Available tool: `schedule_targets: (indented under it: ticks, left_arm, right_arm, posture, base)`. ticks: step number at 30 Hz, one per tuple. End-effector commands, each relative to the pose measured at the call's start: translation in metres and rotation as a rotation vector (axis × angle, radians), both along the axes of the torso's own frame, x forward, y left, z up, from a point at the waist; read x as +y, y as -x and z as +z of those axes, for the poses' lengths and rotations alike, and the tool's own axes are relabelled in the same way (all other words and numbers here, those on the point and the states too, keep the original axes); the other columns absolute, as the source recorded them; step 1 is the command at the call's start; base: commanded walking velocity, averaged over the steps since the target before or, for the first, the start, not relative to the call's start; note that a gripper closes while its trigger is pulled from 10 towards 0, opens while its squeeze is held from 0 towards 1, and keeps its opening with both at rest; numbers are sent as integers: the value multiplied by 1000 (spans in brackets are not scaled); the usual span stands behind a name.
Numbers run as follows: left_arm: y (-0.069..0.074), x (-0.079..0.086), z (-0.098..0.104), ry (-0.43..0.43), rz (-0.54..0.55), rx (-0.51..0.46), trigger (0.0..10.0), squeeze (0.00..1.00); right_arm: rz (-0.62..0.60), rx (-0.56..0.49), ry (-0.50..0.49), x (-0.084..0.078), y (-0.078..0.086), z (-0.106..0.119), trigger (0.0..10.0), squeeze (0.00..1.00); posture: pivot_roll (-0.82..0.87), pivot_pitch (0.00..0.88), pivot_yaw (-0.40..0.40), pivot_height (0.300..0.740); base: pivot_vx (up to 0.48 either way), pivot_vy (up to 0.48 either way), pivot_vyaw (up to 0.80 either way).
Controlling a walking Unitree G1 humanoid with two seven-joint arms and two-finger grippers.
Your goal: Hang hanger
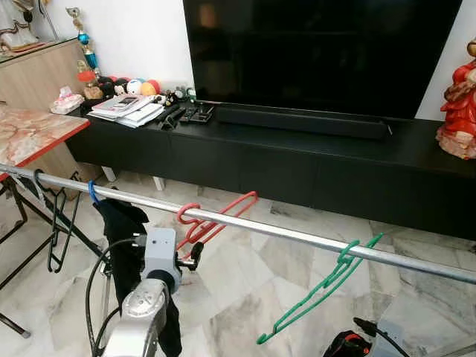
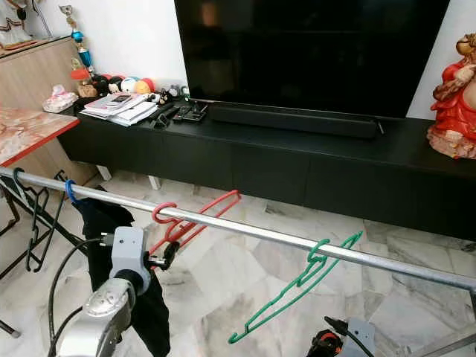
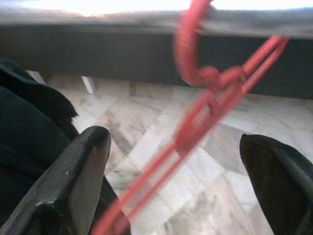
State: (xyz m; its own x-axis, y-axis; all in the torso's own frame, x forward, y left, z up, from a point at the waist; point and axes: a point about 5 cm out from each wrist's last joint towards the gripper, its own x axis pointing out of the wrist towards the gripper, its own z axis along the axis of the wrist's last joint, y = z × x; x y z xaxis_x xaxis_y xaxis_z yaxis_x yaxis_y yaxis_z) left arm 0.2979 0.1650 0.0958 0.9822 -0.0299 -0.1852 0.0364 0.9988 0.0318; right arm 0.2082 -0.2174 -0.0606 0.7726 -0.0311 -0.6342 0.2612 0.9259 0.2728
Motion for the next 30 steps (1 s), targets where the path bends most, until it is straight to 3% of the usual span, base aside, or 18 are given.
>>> schedule_targets:
  ticks: [1, 9, 14, 28, 30]
  left_arm:
    - [-2, 6, 0, -13, 18, 16, 10000, 0]
    - [-4, 11, -1, -34, 17, 33, 10000, 0]
    - [-3, 1, -12, -53, -83, 111, 10000, 0]
    - [-14, -16, -16, -33, -82, 123, 10000, 0]
    - [-17, -27, -20, -18, -103, 142, 10000, 0]
  right_arm:
    - [7, -4, 1, 0, -3, 2, 10000, 0]
    - [15, -3, 3, -1, -4, 2, 10000, 0]
    - [29, 1, 4, 0, -4, 2, 10000, 0]
    - [42, 3, 13, 0, -5, 2, 10000, 0]
    - [45, 4, 16, -1, -5, 3, 10000, 0]
  posture:
    - [118, 0, 27, 740]
    - [115, 0, 25, 740]
    - [112, 0, 24, 740]
    - [107, 0, 14, 740]
    - [109, 0, 10, 740]
  base:
    - [0, 0, 0]
    - [0, 0, 0]
    - [0, 0, 0]
    - [0, 0, 0]
    - [0, 0, 0]
